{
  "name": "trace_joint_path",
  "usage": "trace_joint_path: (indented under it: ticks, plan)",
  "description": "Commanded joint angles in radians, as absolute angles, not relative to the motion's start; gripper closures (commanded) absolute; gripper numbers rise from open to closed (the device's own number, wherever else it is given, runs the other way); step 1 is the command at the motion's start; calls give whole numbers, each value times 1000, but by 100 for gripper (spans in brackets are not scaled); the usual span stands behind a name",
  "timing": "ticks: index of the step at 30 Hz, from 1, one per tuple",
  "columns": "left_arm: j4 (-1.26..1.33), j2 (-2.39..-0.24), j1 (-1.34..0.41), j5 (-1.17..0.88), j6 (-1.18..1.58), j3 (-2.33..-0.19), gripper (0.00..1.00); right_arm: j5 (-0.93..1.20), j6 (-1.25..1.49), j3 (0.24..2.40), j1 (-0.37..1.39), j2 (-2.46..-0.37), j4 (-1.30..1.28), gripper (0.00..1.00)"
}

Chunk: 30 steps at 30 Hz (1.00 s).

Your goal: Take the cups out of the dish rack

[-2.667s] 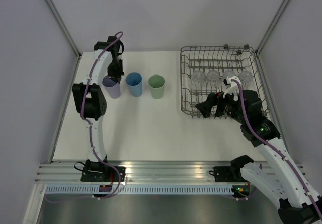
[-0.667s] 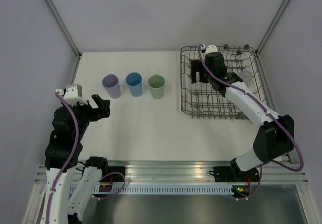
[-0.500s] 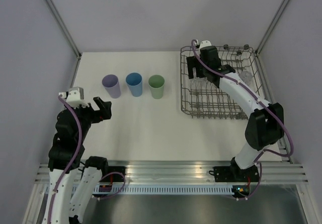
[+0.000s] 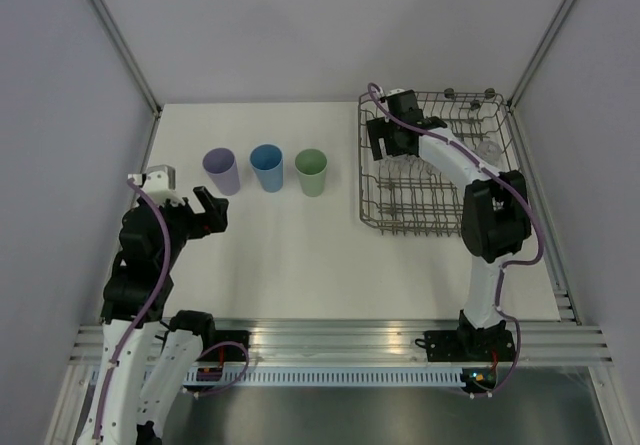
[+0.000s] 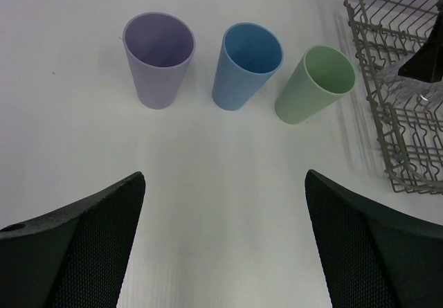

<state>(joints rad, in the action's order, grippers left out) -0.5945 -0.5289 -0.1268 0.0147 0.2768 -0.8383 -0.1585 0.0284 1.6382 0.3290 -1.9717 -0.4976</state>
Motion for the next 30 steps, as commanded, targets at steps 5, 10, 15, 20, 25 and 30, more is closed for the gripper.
trace_joint_path:
  ticks: [5,10,15,20,25,30]
  plan:
    - [-546,-552,-130,-45,284,-839,0,-146,9,1739,316,-2043,-540,3]
    - [-546,-555,-130,-51,284,-838,0,-160,11,1746,308,-2057,-551,8]
    - [-546,-557,-130,-61,279,-838,0,-137,-15,1758,307,-2072,-557,18]
    - [-546,-558,-130,-61,278,-838,0,-118,-20,1764,307,-2068,-566,35]
    - [-546,-558,-132,-61,276,-838,0,-109,-21,1766,305,-2037,-581,49]
    - [-546,-552,-130,-60,278,-838,0,-115,-9,1769,307,-1973,-578,57]
